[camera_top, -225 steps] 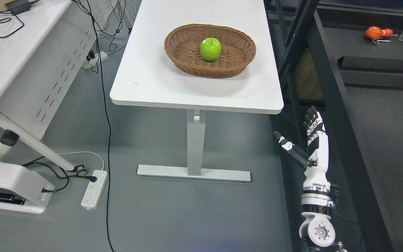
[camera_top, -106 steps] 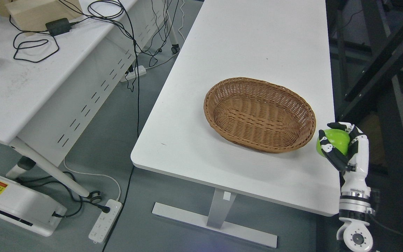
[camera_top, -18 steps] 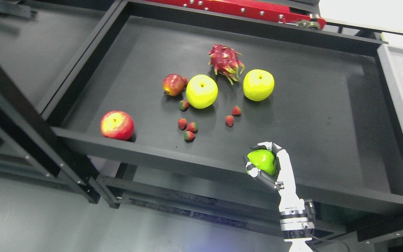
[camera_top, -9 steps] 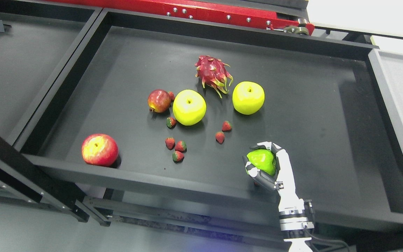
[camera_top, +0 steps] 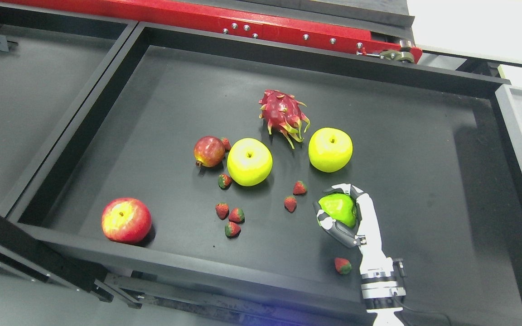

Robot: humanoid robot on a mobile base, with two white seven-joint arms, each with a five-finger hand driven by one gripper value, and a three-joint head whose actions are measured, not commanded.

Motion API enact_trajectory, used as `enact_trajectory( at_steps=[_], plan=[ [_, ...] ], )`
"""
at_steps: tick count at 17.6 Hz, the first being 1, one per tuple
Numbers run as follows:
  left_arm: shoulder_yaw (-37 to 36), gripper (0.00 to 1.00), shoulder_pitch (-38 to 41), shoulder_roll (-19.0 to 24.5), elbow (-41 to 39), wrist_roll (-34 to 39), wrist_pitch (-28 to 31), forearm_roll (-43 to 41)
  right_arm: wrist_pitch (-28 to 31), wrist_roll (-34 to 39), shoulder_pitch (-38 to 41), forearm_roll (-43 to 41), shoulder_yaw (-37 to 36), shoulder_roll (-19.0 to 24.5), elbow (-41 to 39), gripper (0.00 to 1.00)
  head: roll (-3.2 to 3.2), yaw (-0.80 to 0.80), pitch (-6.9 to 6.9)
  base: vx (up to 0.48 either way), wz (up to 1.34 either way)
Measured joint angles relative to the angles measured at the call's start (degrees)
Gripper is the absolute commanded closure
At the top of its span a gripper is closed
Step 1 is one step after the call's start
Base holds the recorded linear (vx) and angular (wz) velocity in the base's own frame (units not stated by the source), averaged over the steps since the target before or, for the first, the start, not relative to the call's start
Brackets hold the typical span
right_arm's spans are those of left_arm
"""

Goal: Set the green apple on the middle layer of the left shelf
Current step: 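Move the right hand over the shelf tray near the yellow apple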

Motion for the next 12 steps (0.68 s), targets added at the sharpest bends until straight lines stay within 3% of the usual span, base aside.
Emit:
enact_trajectory(
  at_steps=[12],
  plan=[
    [0.0,0.0,0.0,0.0,0.0,0.0,0.0,0.0,0.0,-0.6,0.1,0.0,0.5,0.0,0.0,1.0,0.0,0.0,0.0,0.041,0.0]
  ],
)
